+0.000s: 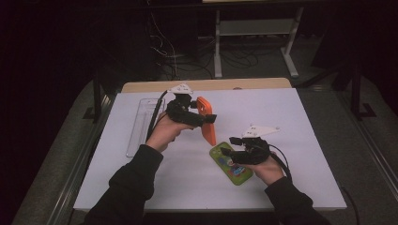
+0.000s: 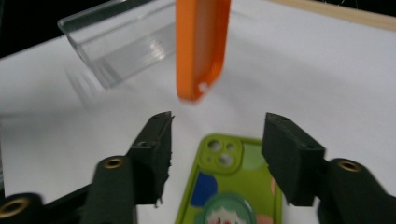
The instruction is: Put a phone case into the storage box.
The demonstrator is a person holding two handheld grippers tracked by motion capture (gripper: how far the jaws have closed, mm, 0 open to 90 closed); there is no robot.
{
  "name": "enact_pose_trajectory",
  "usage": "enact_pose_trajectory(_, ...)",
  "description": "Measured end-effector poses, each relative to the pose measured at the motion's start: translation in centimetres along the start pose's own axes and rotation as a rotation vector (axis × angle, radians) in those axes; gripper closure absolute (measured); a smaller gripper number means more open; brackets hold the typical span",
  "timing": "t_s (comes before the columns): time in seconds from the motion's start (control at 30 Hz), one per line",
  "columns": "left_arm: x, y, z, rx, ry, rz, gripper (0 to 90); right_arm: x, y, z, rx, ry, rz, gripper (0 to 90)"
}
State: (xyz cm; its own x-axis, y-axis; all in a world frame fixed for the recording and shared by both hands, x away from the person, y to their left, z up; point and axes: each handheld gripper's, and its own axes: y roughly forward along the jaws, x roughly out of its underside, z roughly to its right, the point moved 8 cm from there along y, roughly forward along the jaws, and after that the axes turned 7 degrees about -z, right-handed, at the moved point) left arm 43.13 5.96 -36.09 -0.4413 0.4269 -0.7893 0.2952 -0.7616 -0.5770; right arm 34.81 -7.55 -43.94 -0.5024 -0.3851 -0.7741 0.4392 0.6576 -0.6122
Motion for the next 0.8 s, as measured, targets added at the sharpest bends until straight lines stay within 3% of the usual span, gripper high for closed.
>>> enact_pose_trajectory(0.17, -0.3, -1.5, -0.8, -0.038, 0.009, -0.004, 14.5, 1.5, -0.3, 0.4, -0.001, 0.016, -0.062, 24.5)
enact_pose_trajectory(0.27, -0.5, -2.5, -1.2, -0.057, 0.015, -0.002, 14.5, 2.2, -0.7, 0.8, 0.011, -0.001, -0.055, 15.5)
enact_pose_trajectory(0.4, -0.9, -3.9, -2.1, -0.094, 0.023, 0.001, 14.5, 3.2, -1.3, 1.5, 0.045, -0.023, -0.053, 11.9)
enact_pose_trajectory(0.6, -1.3, -5.9, -3.7, -0.148, 0.010, 0.007, 14.5, 5.1, -1.8, 2.4, 0.071, -0.006, -0.102, 1.1)
enact_pose_trajectory(0.8, -1.3, -7.6, -5.9, -0.219, -0.021, 0.021, 14.5, 6.4, -2.5, 3.3, 0.116, -0.003, -0.119, 0.6)
